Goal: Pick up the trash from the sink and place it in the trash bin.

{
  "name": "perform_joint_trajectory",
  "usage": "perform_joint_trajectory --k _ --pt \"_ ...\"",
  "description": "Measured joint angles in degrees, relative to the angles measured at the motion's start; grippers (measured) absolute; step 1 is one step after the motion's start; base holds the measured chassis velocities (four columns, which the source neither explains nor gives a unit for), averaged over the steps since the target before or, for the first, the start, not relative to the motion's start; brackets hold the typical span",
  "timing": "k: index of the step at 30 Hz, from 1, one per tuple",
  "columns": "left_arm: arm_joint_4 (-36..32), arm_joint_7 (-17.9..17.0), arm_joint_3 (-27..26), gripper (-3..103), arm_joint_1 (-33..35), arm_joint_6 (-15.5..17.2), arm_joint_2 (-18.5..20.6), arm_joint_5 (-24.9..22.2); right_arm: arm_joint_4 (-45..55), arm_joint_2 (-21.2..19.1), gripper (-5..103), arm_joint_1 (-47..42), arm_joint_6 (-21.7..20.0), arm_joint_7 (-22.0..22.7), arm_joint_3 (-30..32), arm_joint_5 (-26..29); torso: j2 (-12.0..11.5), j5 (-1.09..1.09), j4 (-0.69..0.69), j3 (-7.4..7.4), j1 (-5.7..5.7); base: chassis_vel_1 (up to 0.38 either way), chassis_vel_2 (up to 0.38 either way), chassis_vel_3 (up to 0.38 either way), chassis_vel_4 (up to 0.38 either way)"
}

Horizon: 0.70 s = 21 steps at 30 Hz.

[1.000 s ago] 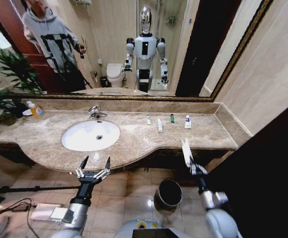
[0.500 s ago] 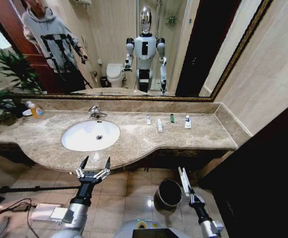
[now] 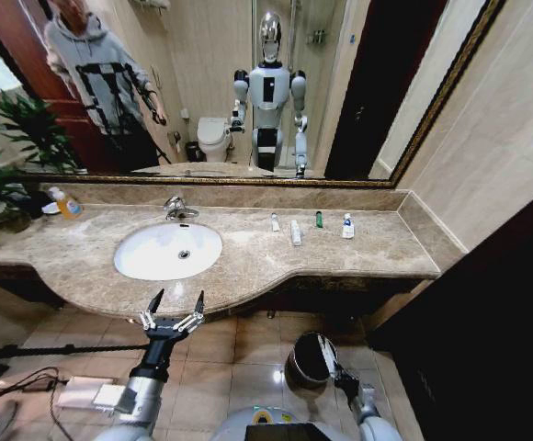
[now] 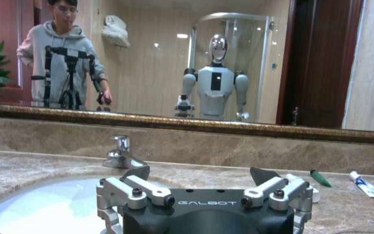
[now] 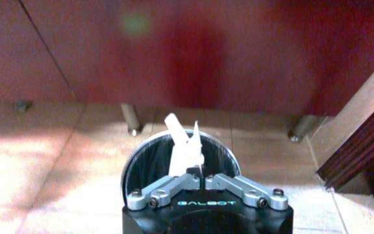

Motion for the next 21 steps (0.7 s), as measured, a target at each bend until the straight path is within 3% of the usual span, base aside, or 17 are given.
perform_joint_trajectory --k 6,17,20,21 --pt "0.0 0.0 0.0 100 0.0 0.0 0.0 0.0 -8.3 1.1 0 5.6 -0.2 -0.1 -0.3 -5.0 0.0 -0.02 0.0 0.0 0.0 0.0 0.0 0.0 0.0" --pt "0.0 0.0 0.0 100 0.0 0.0 0.0 0.0 -24.1 5.3 -1 15.6 3.7 1.4 0.6 -10.7 0.0 -0.01 0.0 0.0 0.0 0.0 0.0 0.0 0.0" --pt "0.0 0.0 0.0 100 0.0 0.0 0.0 0.0 -28.4 5.7 15 17.9 4.8 1.8 1.0 -11.7 0.0 -0.01 0.0 0.0 0.0 0.0 0.0 0.0 0.0" --pt "0.0 0.0 0.0 100 0.0 0.0 0.0 0.0 -28.4 5.7 15 17.9 4.8 1.8 1.0 -11.7 0.0 -0.01 0.0 0.0 0.0 0.0 0.0 0.0 0.0"
